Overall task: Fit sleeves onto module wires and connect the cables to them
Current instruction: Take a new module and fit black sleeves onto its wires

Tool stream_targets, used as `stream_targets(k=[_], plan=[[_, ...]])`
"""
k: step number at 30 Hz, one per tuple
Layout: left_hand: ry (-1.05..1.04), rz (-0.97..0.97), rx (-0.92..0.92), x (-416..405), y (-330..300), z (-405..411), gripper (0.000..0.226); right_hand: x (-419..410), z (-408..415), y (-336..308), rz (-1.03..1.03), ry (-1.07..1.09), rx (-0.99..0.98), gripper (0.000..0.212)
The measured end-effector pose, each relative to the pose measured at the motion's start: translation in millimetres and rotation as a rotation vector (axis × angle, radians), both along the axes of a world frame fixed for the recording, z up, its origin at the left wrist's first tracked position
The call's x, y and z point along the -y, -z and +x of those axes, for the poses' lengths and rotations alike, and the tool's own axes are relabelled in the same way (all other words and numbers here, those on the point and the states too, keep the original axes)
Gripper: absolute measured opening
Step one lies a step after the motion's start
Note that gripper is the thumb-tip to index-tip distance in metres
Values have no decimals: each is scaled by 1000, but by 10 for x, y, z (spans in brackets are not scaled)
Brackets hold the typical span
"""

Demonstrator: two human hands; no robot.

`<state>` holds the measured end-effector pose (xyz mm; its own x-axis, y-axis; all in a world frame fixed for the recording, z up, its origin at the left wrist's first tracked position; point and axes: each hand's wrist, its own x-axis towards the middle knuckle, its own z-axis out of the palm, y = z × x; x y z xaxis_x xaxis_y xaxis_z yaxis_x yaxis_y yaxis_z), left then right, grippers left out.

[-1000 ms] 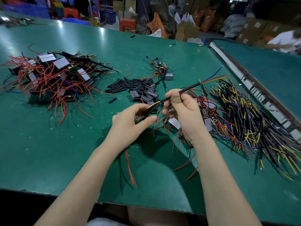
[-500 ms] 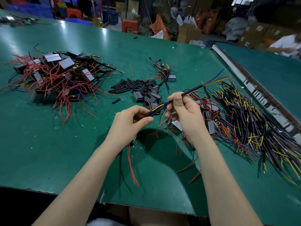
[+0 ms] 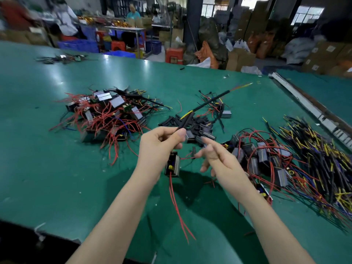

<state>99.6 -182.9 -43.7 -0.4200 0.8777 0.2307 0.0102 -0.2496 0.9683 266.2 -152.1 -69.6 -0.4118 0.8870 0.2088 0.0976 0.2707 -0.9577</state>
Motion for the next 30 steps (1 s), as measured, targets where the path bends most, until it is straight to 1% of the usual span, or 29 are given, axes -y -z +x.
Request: stream_targets(k=[2, 3, 5, 7, 9, 11, 13, 15, 17, 19, 21, 23, 24, 26, 30], plan=[[-76, 18, -41, -47, -88, -139, 8, 7, -83, 6, 14, -4, 42, 38], [-120, 18, -112, -76, -128, -211, 8, 2, -126, 5, 16, 3, 59, 36], [-199, -9, -319, -144, -201, -368, 11, -41, -221, -4, 11, 14, 81, 29], [-234, -43, -489, -221, -293, -526, 11, -107, -346, -49, 10, 8, 112, 25], [-268, -66, -691, -309, -411, -684, 10, -180, -494, -131, 10, 3, 134, 26], [-329, -59, -942, -413, -553, -845, 21, -242, -621, -205, 38, -16, 154, 28], [-401, -6, -1116, -555, -742, -1025, 24, -286, -708, -246, 107, -44, 219, 30], [-466, 10, -1178, -742, -943, -1210, 25, -342, -762, -270, 189, -56, 296, 32], [-538, -35, -1205, -973, -1063, -1374, 26, -444, -812, -311, 280, -55, 415, 35], [-563, -178, -1295, -1182, -1004, -1515, 26, -575, -866, -364, 330, -50, 509, 37], [-522, -398, -1372, -1294, -738, -1635, 23, -698, -900, -407, 355, -37, 597, 36], [-532, -541, -1359, -1324, -396, -1753, 21, -802, -909, -414, 368, -29, 678, 33], [-571, -556, -1342, -1327, -268, -1791, 21, -838, -902, -409, 378, -36, 723, 32], [-631, -521, -1342, -1350, -163, -1811, 21, -901, -892, -390, 407, -60, 803, 34], [-596, -542, -1430, -1384, -169, -1808, 21, -979, -889, -329, 424, -87, 849, 39]])
